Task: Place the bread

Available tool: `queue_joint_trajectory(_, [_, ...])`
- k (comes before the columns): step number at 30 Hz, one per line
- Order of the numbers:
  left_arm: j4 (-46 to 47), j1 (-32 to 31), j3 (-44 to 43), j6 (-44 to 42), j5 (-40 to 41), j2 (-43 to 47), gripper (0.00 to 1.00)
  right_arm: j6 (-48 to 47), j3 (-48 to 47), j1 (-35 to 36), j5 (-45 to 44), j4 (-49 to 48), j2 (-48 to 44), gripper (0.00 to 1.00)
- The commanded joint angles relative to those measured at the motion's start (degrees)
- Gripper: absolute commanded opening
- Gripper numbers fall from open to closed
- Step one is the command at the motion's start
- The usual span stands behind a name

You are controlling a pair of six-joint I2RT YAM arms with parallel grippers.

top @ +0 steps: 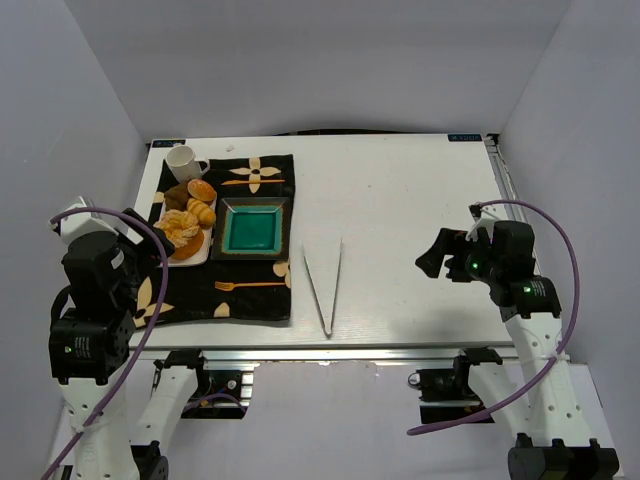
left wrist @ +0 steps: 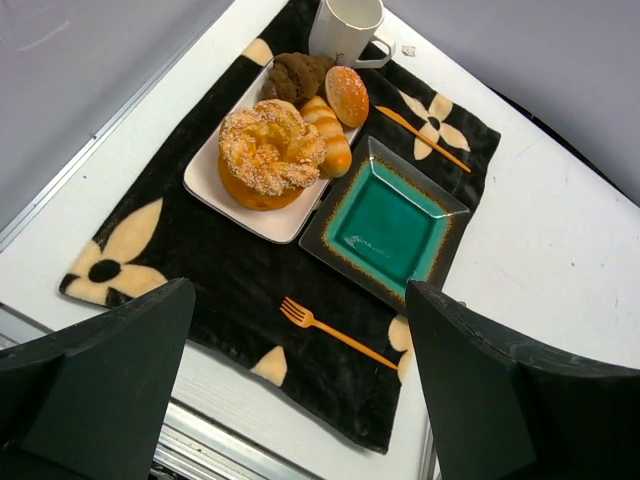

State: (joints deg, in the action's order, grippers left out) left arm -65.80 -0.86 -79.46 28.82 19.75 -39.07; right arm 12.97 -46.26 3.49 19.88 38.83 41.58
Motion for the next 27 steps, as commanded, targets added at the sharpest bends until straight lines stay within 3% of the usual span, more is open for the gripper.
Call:
queue_joint_trajectory(1, [-0.12, -0.10, 0.01, -1.66, 0.20, 0.13, 0.98, -3.12, -2.77, 0.21, 2.69, -2.52, -0.19, 0.89])
queue_joint_trajectory(4, [0.41, -0.10, 1.23, -1.40, -0.06, 0.83, 0.98, -3.22, -4.18, 0.73, 10.93, -5.07, 1.39, 0.89])
queue_joint_trajectory(6, [1.11, -0.10, 2.11, -0.96, -0.32, 1.36, 0.98, 0.90, -4.89, 4.76, 9.05, -7.70, 4.37, 0.89])
queue_joint_trajectory(7, [1.29, -0.19, 2.99, -0.78, -0.41, 1.80, 0.98, 1.61, -4.72, 11.21, 7.65, -9.89, 5.34, 0.89])
queue_joint_trajectory(9, [1.12, -0.10, 3.35, -0.69, -0.50, 1.89, 0.98, 3.63, -5.15, 20.55, -1.81, -13.93, 6.31, 0.89])
queue_joint_trajectory(10, [0.94, -0.10, 3.52, -0.69, -0.50, 1.98, 0.98, 5.64, -5.42, 25.29, -10.65, -15.09, 8.49, 0.89])
queue_joint_trajectory(11, [0.59, -0.10, 3.61, -0.78, -0.33, 2.07, 0.98, 6.62, -6.29, 33.35, -14.30, -16.66, 10.17, 0.89])
queue_joint_trajectory(13, [0.24, -0.10, 3.87, -0.87, -0.15, 2.24, 0.98, 7.33, -7.08, 40.51, -22.20, -18.87, 17.43, 0.89])
queue_joint_trajectory(16, [-0.82, -0.10, 3.61, -1.39, 0.73, 2.68, 0.98, 12.75, -14.98, 53.51, -39.17, -12.83, 29.03, 0.89])
queue_joint_trajectory(18, [-1.96, -0.10, 3.17, -1.57, 1.26, 2.77, 0.98, 16.63, -21.29, 56.62, -50.92, -8.09, 33.10, 0.89])
queue_joint_trajectory(23, [-1.96, -0.10, 4.31, -1.57, 1.26, 4.00, 0.98, 29.01, -28.88, 60.66, -60.71, 1.85, 39.80, 0.89])
queue_joint_trajectory(25, [-2.05, -0.19, 4.58, -1.48, 1.08, 3.91, 0.98, 31.14, -26.62, 63.91, -68.47, 1.26, 38.15, 0.89])
queue_joint_trajectory(27, [-2.31, -0.10, 4.58, -1.57, 0.99, 3.91, 0.98, 33.07, -20.14, 62.10, -65.43, -6.90, 36.56, 0.89])
